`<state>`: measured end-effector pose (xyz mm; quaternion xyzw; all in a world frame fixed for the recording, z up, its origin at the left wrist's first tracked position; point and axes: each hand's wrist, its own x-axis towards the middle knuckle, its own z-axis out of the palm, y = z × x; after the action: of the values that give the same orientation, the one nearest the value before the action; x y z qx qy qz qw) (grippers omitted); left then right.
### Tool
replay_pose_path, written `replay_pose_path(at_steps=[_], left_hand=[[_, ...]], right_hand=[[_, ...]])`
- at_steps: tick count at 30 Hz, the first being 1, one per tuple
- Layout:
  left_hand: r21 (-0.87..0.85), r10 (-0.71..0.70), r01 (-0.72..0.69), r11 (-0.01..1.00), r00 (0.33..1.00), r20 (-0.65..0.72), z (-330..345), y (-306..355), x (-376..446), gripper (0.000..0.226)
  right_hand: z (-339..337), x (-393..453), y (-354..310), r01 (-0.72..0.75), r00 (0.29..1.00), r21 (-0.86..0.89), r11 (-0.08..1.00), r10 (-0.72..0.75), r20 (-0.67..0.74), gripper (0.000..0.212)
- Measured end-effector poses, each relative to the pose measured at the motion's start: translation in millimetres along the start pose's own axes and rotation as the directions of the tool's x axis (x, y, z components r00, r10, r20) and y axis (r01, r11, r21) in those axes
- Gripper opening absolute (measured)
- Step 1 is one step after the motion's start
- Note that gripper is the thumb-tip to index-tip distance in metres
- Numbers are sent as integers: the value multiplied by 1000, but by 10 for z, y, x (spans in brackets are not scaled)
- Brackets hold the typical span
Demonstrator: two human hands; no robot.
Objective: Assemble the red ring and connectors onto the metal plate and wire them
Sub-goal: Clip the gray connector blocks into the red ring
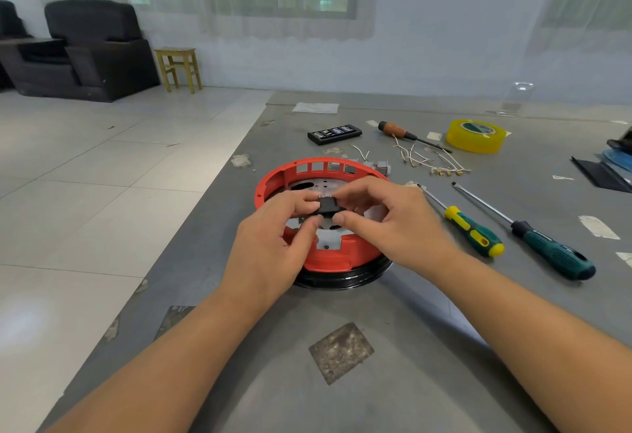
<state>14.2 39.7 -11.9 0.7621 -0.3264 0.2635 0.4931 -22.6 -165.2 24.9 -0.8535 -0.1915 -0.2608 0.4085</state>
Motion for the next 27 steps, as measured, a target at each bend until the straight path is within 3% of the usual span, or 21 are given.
replay_pose_path(at_steps=[10,16,21,27], left_hand=[[18,146,-146,989,989,17,-13,-24,-15,17],[-154,-63,65,986,998,18,-21,15,-30,18],[-120,-106,109,987,994,35,-114,-40,-51,10],[-37,-51,55,998,995,88,-178,-49,-52,13]], right_hand=[[92,-122,90,99,984,-117,988,-115,-139,34],[110,-149,46,144,978,-174,974,-167,-126,28],[121,-205,16,185,972,-254,949,-214,-92,23],[165,-290,-33,133,975,-315,940,-180,-127,17]])
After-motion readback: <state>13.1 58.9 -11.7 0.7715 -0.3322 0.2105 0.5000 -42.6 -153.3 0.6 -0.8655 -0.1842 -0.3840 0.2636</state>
